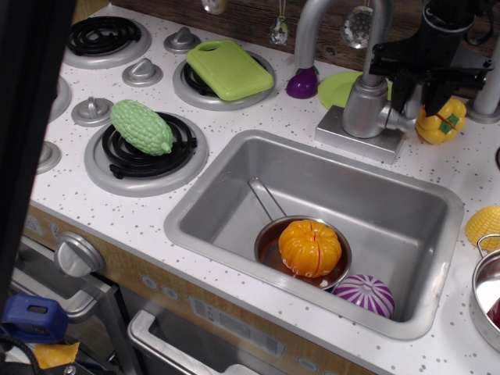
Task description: Turn lever vertical to front
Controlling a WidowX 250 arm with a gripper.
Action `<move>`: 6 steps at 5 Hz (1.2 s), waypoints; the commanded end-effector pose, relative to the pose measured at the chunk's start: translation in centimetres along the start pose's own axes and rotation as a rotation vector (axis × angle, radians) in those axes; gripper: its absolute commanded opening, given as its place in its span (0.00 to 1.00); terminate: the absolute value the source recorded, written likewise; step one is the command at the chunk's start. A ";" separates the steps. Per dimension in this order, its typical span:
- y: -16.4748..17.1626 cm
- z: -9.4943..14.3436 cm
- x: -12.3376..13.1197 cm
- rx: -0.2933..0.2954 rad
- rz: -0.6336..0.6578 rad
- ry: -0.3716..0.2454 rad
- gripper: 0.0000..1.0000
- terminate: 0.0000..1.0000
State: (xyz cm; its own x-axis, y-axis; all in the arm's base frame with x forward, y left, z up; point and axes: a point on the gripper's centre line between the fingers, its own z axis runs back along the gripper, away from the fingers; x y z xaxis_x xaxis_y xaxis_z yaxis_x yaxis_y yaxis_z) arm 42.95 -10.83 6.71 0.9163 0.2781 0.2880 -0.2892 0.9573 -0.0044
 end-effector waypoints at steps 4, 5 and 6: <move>-1.7 2.3 -2.7 -0.023 -0.002 0.114 0.00 0.00; -2.1 2.2 -3.9 0.000 0.003 0.120 0.00 0.00; -2.2 2.3 -4.8 0.010 0.013 0.119 0.00 0.00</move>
State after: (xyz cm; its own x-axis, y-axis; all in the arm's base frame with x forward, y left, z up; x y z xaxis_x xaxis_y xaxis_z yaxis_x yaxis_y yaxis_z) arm 40.10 -11.41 5.05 0.9272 0.3332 0.1712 -0.3398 0.9405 0.0100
